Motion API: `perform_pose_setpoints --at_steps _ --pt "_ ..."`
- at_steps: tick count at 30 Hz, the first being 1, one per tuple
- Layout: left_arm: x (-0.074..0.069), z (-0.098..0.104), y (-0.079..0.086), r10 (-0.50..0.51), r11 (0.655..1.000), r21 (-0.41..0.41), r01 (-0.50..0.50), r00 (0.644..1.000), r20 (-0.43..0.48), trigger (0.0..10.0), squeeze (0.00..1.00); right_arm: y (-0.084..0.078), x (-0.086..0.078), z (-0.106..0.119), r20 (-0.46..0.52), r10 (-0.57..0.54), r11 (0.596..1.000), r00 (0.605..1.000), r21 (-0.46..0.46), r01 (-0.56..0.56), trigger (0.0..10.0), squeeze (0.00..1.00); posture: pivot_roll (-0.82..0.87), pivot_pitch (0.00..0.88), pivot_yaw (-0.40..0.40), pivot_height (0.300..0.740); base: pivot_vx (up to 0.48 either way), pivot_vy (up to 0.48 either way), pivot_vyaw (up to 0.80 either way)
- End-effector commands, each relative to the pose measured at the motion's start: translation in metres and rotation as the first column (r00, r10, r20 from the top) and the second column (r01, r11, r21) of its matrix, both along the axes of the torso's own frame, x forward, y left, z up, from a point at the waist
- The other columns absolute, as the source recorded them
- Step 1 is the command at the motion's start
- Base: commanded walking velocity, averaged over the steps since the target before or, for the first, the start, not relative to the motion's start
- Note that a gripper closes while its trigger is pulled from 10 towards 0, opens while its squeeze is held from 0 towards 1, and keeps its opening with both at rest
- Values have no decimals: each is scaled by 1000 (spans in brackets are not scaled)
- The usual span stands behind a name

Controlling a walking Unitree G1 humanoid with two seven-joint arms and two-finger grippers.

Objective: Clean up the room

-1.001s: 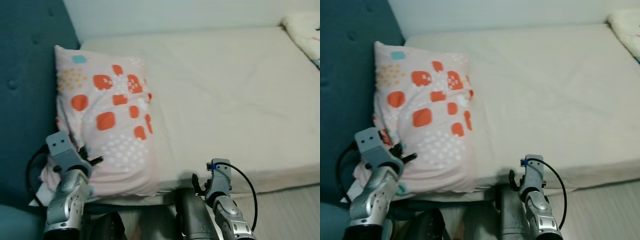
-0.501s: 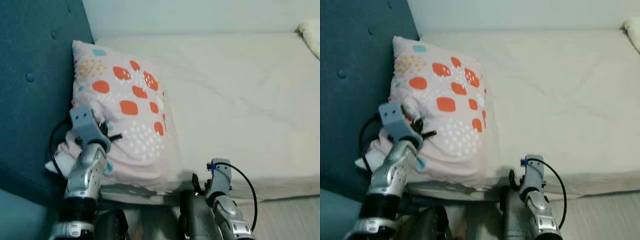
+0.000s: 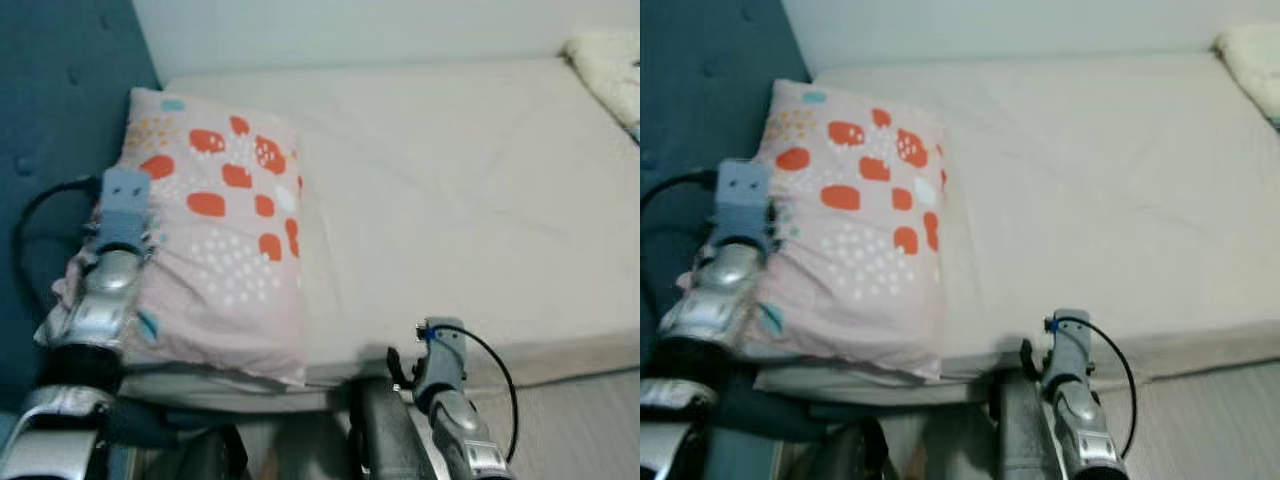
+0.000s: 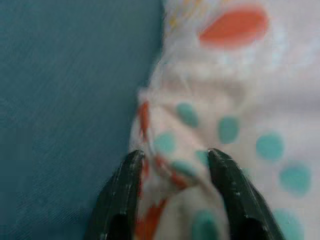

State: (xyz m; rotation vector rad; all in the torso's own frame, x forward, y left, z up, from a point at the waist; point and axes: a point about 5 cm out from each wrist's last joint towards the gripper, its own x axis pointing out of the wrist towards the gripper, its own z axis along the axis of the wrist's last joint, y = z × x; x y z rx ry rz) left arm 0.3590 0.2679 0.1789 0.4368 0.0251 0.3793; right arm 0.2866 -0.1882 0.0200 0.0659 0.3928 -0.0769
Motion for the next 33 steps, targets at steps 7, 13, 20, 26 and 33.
perform_pose_setpoints --at_steps 7,13,20,26,33 --pt "-27 -76 8 -111 946 222 236 880 -462 10000 1000 3 2 -4 -20 7 1000 1000 21 -7 10000 0 -193 212 29 600 0 0 0" --pt "-34 -102 -2 -143 927 209 311 809 -570 10000 1000 5 8 1 -8 17 1000 1000 22 -17 10000 0 -201 202 25 600 0 0 0" --pt "-28 -108 -17 -215 963 27 267 830 -515 10000 1000 2 7 1 -5 13 1000 1000 20 -13 10000 0 -209 198 26 600 0 0 0" --pt "-9 -77 -30 -243 969 -31 244 928 -284 10000 1000 -2 9 2 1 0 1000 1000 18 0 10000 0 -218 191 28 600 0 0 0" --pt "-7 -18 2 -70 986 155 69 998 0 10000 1000 -5 9 3 3 -4 1000 1000 14 4 10000 0 -205 194 26 600 0 0 0"
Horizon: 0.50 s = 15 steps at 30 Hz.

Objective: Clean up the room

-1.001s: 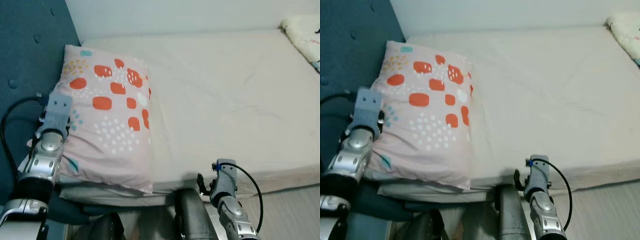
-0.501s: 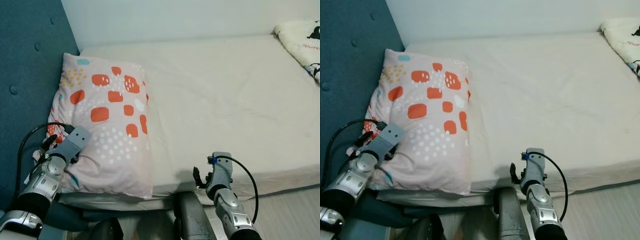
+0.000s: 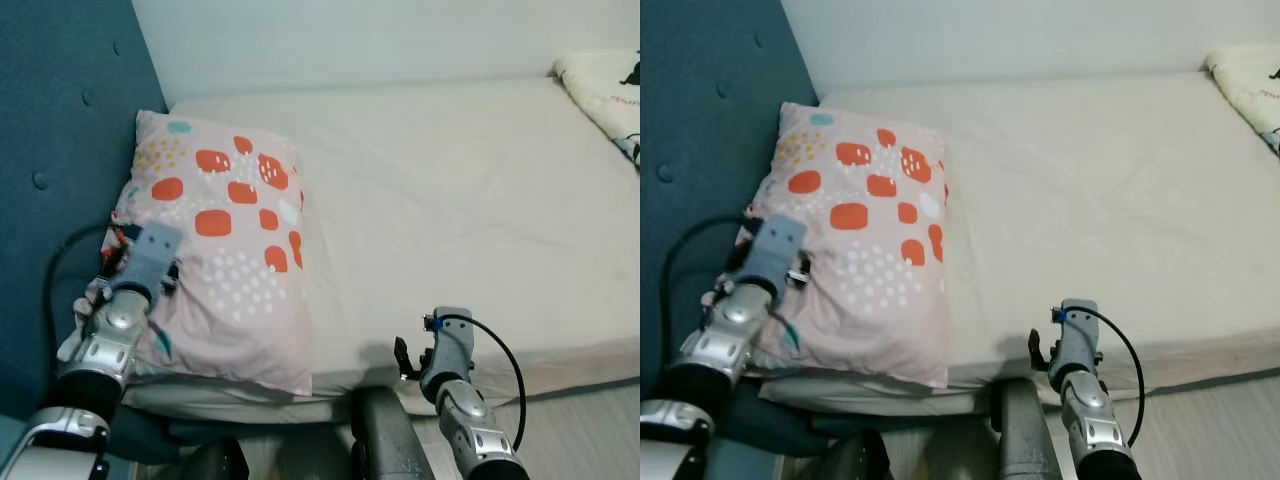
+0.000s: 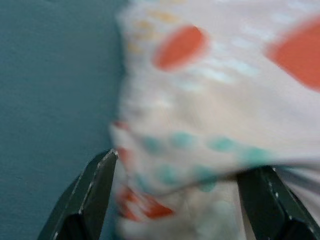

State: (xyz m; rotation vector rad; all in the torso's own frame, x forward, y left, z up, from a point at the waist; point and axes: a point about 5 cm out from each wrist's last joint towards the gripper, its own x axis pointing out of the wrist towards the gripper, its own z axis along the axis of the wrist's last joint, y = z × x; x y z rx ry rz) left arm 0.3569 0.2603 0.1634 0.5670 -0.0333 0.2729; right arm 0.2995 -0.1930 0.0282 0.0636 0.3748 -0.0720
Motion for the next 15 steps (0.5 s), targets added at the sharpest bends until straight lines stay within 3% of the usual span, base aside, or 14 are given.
perform_pose_setpoints --at_steps 1,3,5,6,7,8,10,11,12,15 --pt "-19 -12 31 154 988 6 -154 988 -7 10000 1000 1 -4 -6 -17 -6 1000 1000 17 7 10000 0 -199 197 25 600 0 0 0" --pt "-19 -12 31 154 988 6 -154 988 -7 10000 1000 1 -4 -6 -17 -6 1000 1000 17 7 10000 0 -199 197 25 600 0 0 0" --pt "-41 -33 54 277 960 -34 -279 959 -63 10000 1000 1 -4 -6 -19 -3 1000 1000 18 3 10000 0 -188 203 25 600 0 0 0" --pt "-41 -33 54 277 960 -34 -279 959 -63 10000 1000 1 -4 -6 -19 -3 1000 1000 18 3 10000 0 -188 203 25 600 0 0 0" --pt "-53 -44 62 328 942 -35 -333 940 -97 10000 1000 2 -4 -7 -20 -2 1000 1000 18 2 10000 0 -186 204 25 600 0 0 0" --pt "-65 -54 68 360 932 12 -361 924 -129 10000 1000 1 -4 -7 -21 -2 1000 1000 18 2 10000 0 -185 208 25 600 0 0 0" --pt "-65 -54 68 360 932 12 -361 924 -129 10000 1000 1 -4 -7 -21 -2 1000 1000 18 2 10000 0 -185 208 25 600 0 0 0" --pt "-74 -62 71 377 926 62 -372 913 -155 10000 1000 1 -4 -7 -22 -2 1000 1000 18 3 10000 0 -183 208 25 600 0 0 0" --pt "-87 -74 74 392 917 163 -364 899 -194 10000 1000 0 -4 -7 -23 -2 1000 1000 18 2 10000 0 -182 210 24 600 0 0 0" --pt "-94 -83 76 399 909 225 -352 890 -220 10000 1000 0 -5 -7 -25 -1 1000 1000 18 1 10000 0 -178 214 21 600 0 0 0"
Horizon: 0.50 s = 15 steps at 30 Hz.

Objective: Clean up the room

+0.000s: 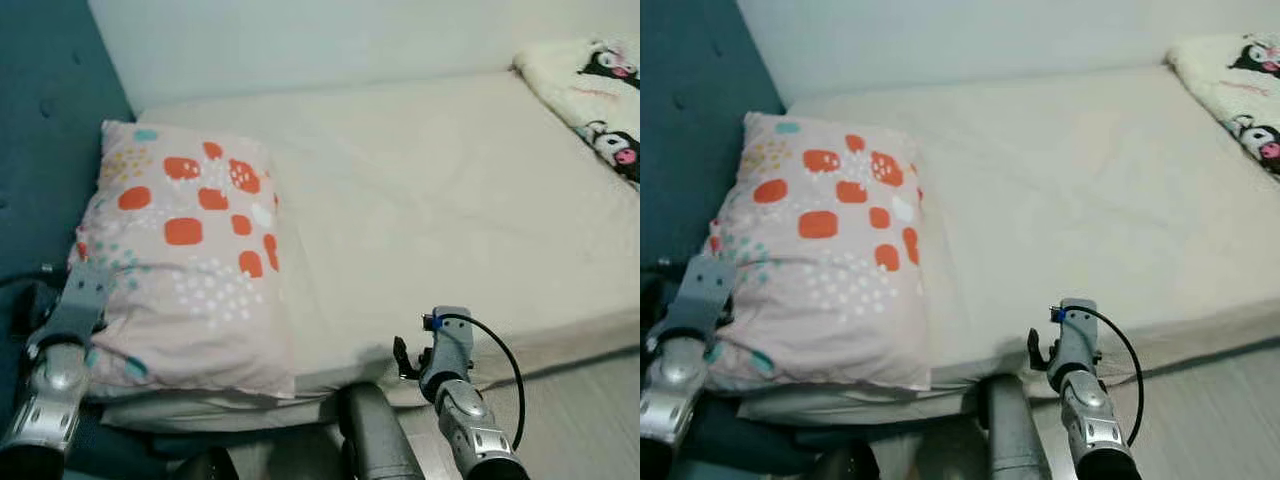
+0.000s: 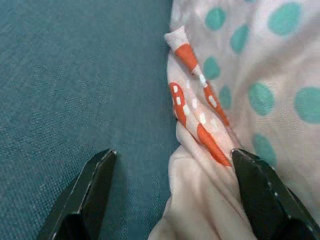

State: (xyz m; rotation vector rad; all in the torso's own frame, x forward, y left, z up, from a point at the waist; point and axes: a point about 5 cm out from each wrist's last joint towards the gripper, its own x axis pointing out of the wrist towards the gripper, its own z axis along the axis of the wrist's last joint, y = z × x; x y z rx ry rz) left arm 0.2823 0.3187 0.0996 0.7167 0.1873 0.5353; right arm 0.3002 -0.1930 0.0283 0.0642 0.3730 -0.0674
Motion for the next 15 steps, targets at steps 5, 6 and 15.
perform_pose_setpoints --at_steps 5,6,15 --pt "-27 -30 19 84 993 95 -68 982 -167 10000 1000 1 -6 -8 -29 -2 1000 1000 16 3 10000 0 -181 220 19 600 0 0 0" --pt "-31 -37 20 85 992 106 -65 975 -204 10000 1000 1 -7 -8 -29 -1 1000 1000 17 2 10000 0 -183 222 19 600 0 0 0" --pt "-53 -89 8 166 929 -268 -257 933 -319 10000 1000 0 -15 -13 -41 -5 1000 999 16 6 10000 0 -203 249 10 600 0 0 0"
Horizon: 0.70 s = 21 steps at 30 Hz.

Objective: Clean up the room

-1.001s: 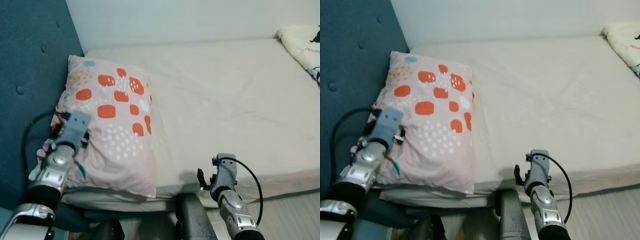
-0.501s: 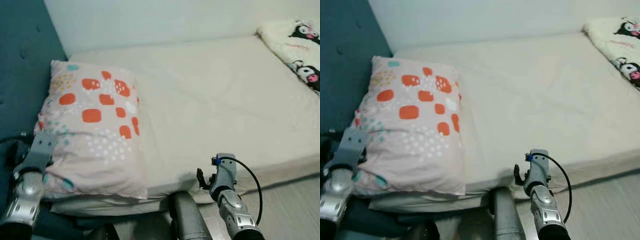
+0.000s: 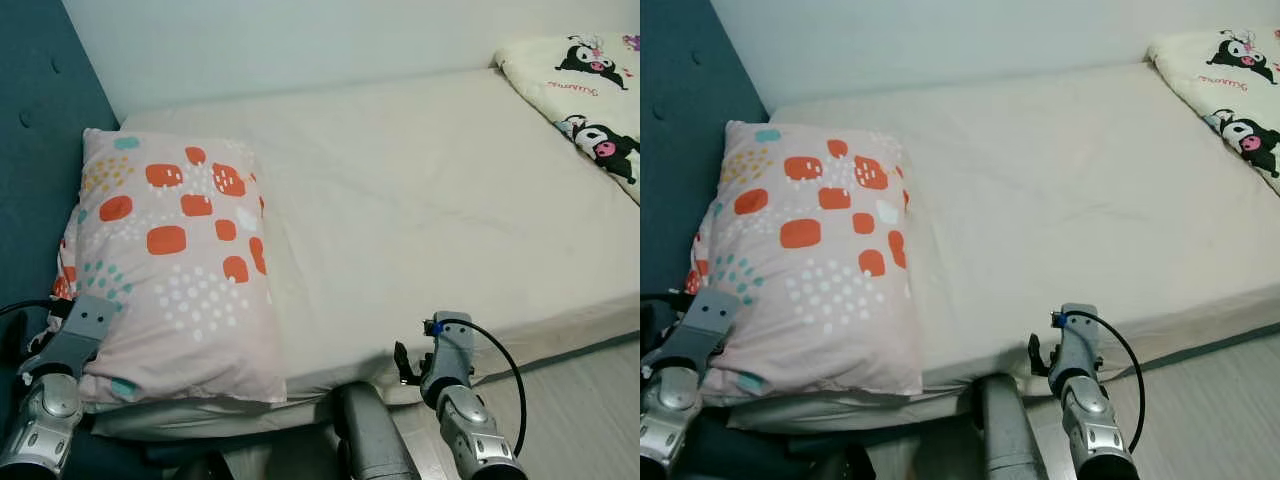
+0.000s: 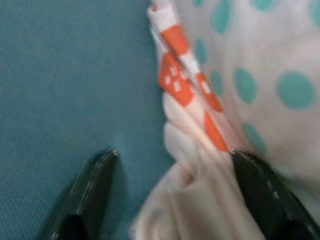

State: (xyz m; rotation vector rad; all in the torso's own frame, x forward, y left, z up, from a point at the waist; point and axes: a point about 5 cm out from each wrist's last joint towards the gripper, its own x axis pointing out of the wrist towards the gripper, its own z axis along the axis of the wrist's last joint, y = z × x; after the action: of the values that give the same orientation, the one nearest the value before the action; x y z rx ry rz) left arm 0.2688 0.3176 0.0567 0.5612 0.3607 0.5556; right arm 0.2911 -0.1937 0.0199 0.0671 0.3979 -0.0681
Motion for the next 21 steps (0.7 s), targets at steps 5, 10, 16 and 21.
perform_pose_setpoints --at_steps 5,10,16,21 --pt "-27 -65 -26 165 832 -512 -212 977 -137 10000 1000 -1 -8 -5 -22 0 1000 1000 5 0 10000 0 -217 245 5 600 0 0 0" --pt "6 -38 -36 153 814 -571 -107 988 34 10000 1000 -5 0 1 -6 -7 1000 1000 -4 7 10000 0 -215 219 7 600 0 0 0" --pt "29 10 -14 108 926 -376 -19 970 217 10000 1000 -4 6 6 11 -4 1000 1000 0 4 10000 0 -209 200 7 600 0 0 0" --pt "42 40 -8 74 945 -323 42 939 337 10000 1000 -3 9 7 12 0 1000 1000 0 0 10000 0 -197 183 7 600 0 0 0"
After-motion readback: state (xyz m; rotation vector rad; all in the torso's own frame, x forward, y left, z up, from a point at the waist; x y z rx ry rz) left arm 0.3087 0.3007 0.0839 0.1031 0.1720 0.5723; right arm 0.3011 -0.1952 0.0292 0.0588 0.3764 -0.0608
